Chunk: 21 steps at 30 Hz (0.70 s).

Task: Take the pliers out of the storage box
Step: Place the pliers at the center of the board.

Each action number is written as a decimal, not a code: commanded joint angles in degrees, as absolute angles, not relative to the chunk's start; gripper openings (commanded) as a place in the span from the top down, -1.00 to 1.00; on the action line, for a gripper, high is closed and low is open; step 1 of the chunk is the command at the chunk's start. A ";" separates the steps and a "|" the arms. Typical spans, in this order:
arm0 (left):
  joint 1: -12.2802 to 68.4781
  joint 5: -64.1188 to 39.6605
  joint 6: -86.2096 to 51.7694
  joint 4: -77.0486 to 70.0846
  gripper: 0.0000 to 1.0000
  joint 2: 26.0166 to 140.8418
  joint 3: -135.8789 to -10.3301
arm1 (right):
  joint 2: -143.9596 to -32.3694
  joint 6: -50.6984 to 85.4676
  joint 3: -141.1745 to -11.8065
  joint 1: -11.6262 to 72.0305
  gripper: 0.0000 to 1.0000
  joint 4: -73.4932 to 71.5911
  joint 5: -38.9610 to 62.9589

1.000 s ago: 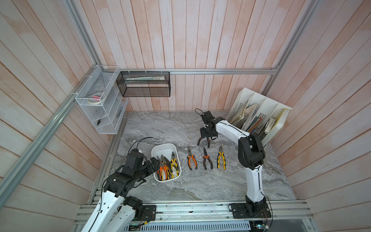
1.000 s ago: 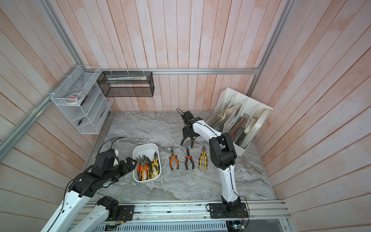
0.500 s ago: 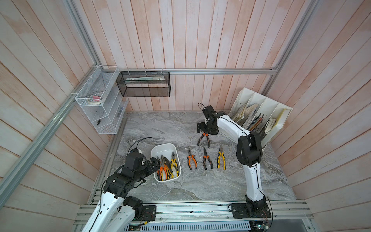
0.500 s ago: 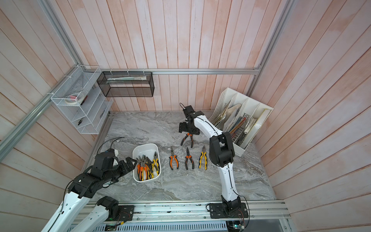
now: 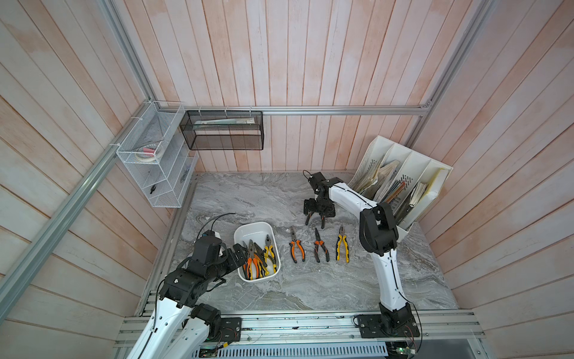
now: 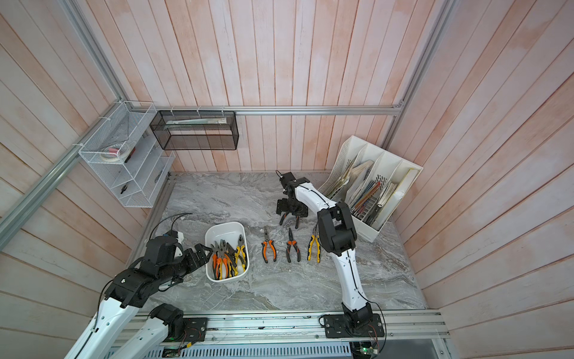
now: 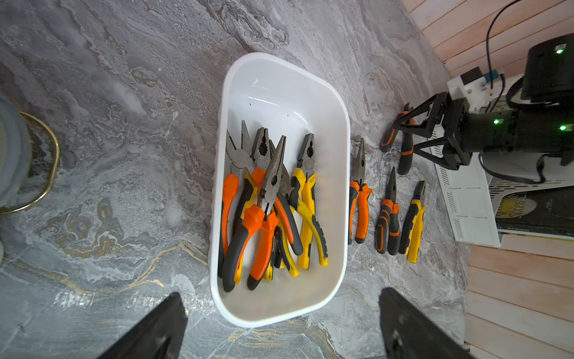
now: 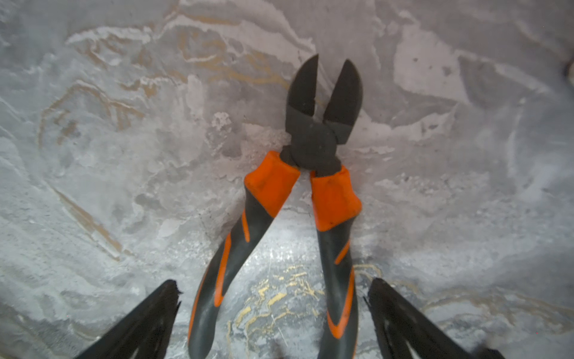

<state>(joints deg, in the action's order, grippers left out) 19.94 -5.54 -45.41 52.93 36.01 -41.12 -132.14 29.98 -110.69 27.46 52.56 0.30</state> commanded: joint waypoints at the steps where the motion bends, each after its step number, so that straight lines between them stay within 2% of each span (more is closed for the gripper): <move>1: 19.80 -5.63 -44.56 51.94 -1.00 35.08 -40.18 | -132.63 29.99 -108.32 28.38 -0.90 52.14 -0.70; 14: 19.84 -5.80 -44.56 51.86 -1.00 35.50 -40.27 | -132.46 26.49 -106.70 29.62 -0.47 49.64 -0.40; 21: 19.84 -5.89 -44.54 52.16 -1.00 35.59 -40.17 | -137.88 18.52 -114.98 32.86 0.01 55.70 -8.50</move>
<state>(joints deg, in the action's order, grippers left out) 19.94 -5.58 -45.41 52.86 35.62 -41.12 -134.30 22.83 -112.55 30.79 52.23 -4.32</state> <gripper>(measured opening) 0.998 0.555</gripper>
